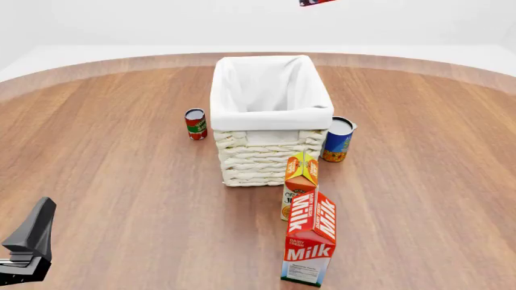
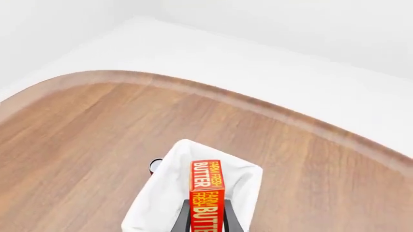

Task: Pick up the butter and put it in the basket.

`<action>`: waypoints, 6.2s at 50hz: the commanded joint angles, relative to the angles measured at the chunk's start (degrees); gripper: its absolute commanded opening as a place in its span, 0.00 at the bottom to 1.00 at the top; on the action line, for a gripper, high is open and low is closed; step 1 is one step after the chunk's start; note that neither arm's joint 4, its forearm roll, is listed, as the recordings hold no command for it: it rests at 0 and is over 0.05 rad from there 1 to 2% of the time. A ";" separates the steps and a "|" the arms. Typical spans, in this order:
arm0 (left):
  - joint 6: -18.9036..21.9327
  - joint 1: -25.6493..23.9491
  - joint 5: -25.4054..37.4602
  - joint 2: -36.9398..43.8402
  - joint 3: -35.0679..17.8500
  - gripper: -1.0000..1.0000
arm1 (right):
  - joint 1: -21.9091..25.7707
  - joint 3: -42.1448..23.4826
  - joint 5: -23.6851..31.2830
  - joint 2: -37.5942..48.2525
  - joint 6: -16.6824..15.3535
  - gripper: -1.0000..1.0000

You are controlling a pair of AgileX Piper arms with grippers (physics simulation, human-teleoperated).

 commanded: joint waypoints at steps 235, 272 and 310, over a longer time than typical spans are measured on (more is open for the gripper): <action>0.00 0.00 0.00 0.00 0.00 1.00 | -1.12 -4.57 -14.12 29.71 6.27 1.00; 0.00 0.00 0.00 0.00 0.00 1.00 | -1.39 -4.06 -14.41 28.20 6.29 1.00; 0.00 0.00 0.00 0.00 0.00 1.00 | -0.71 -1.34 -14.20 21.01 7.92 1.00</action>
